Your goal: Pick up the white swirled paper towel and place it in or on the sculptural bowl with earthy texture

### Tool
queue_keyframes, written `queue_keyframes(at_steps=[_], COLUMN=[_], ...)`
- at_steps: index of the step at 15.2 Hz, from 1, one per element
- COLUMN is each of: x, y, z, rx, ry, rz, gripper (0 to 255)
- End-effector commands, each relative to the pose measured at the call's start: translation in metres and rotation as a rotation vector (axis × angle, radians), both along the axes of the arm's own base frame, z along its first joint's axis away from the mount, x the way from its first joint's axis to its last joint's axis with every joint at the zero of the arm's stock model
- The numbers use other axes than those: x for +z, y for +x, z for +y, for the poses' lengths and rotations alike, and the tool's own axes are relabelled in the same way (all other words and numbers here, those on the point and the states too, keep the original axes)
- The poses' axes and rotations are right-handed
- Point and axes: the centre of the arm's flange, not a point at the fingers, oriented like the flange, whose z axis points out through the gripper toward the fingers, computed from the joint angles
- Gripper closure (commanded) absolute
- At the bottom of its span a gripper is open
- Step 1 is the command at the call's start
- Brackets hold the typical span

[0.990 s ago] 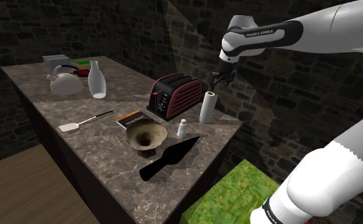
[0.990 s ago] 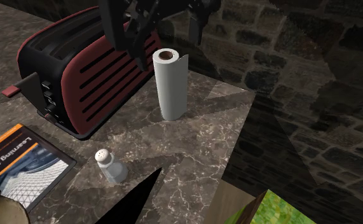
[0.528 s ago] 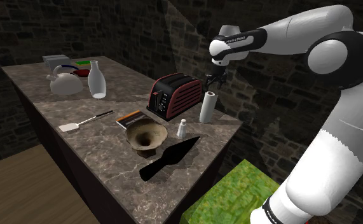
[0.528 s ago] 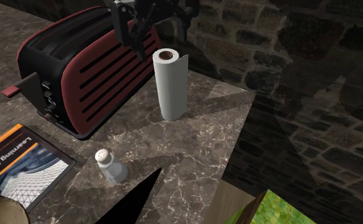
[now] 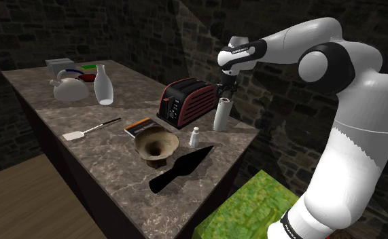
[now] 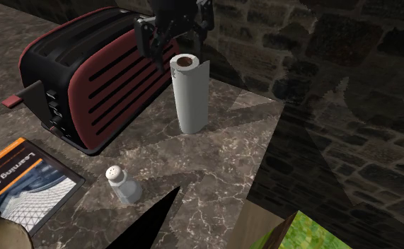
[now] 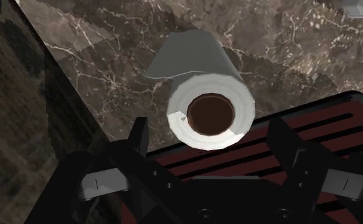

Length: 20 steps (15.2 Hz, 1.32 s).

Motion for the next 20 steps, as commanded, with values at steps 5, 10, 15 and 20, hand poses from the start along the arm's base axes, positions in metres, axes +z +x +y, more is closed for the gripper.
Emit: queue_keyframes(at_steps=[5, 10, 15, 20], x=[-0.025, -0.025, -0.025, -0.025], y=[0.002, 0.002, 0.002, 0.002], z=[-0.001, -0.001, -0.001, -0.001], rx=[0.0, 0.0, 0.0, 0.0], ry=[0.0, 0.0, 0.0, 0.0], rz=[0.0, 0.0, 0.0, 0.0], gripper=[0, 0, 255, 255])
